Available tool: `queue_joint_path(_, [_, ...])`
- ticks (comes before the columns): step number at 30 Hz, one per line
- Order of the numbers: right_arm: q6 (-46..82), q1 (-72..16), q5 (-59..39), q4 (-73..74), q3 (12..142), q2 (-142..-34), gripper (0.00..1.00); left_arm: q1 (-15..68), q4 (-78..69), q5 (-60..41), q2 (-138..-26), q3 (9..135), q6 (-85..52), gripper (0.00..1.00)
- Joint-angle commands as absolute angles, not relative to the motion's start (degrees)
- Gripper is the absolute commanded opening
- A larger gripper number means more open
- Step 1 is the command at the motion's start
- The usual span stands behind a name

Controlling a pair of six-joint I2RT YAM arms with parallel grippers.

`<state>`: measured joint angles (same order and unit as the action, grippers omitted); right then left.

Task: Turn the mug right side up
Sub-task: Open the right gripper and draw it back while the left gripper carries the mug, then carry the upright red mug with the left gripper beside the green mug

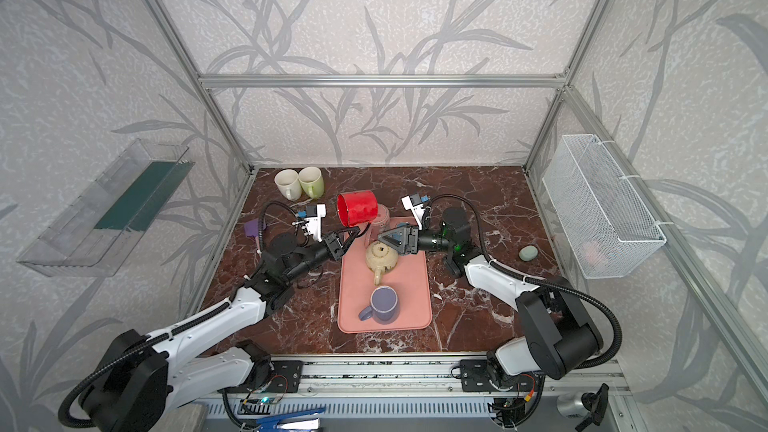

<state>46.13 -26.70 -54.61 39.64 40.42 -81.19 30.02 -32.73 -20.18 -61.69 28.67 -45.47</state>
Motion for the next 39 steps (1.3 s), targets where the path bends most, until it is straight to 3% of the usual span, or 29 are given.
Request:
queue_joint_path(1, [37.2, -27.0, -49.1, 27.2, 42.7, -76.8, 0.66, 29.1, -27.8, -16.1, -57.4, 32.0, -41.1, 0.00])
queue_joint_path(11, [27.5, -27.9, -33.7, 8.7, 42.2, -68.4, 0.72, 25.0, -3.6, -10.8, -55.8, 42.7, -34.3, 0.00])
queue_joint_path(22, [22.0, -38.2, -13.2, 0.0, 39.4, -60.0, 0.72, 23.5, 25.1, -0.6, -71.0, 64.4, -23.6, 0.00])
queue_joint_path(30, [23.2, -39.6, -10.2, 1.6, 35.7, -56.3, 0.72, 23.2, 38.5, 3.5, -85.5, 81.2, -15.7, 0.00])
queue_joint_path(39, [25.4, -39.9, -9.3, 5.1, 32.6, -55.6, 0.72, 21.2, 43.5, 6.2, -99.3, 95.0, -11.8, 0.00])
